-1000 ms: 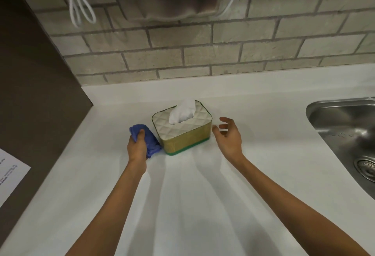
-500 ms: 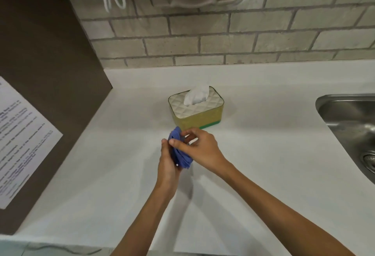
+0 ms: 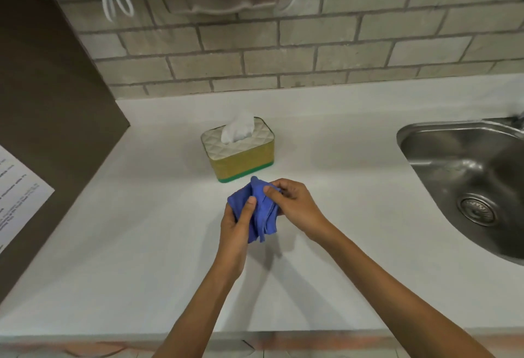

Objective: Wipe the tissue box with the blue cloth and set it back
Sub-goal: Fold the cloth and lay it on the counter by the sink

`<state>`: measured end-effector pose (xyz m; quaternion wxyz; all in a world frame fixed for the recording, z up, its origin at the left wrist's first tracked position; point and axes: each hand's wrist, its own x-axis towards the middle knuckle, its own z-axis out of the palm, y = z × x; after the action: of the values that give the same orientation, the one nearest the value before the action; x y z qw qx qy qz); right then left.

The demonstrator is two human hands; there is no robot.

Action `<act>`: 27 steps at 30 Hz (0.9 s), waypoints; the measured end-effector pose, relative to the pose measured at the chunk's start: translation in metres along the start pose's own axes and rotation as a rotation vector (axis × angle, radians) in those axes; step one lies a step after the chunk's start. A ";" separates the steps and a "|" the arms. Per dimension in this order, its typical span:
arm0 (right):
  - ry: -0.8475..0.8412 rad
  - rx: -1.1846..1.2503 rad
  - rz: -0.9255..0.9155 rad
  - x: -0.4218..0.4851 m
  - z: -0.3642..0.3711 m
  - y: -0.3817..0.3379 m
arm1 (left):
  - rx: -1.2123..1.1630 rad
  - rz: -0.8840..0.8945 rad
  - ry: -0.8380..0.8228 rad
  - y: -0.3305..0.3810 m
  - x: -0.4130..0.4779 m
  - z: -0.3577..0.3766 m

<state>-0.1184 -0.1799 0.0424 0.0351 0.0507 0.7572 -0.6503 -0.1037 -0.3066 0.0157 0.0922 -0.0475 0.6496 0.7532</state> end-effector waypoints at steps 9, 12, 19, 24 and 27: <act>0.273 0.020 0.303 -0.069 -0.218 0.047 | 0.222 -0.203 -0.192 -0.037 -0.018 0.131; 0.341 0.001 0.404 -0.110 -0.282 0.072 | 0.247 -0.292 -0.318 -0.055 -0.034 0.191; 0.535 -0.090 0.499 -0.166 -0.372 0.117 | 0.332 -0.410 -0.421 -0.091 -0.065 0.284; 0.621 -0.183 0.502 -0.173 -0.407 0.135 | 0.442 -0.335 -0.411 -0.111 -0.072 0.325; 0.638 -0.326 0.516 -0.177 -0.418 0.145 | 0.574 -0.223 -0.403 -0.119 -0.074 0.337</act>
<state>0.0805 0.2496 -0.0155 -0.0316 0.4304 0.7851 -0.4442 0.0086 0.0367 -0.0349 0.3095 0.0594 0.7940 0.5199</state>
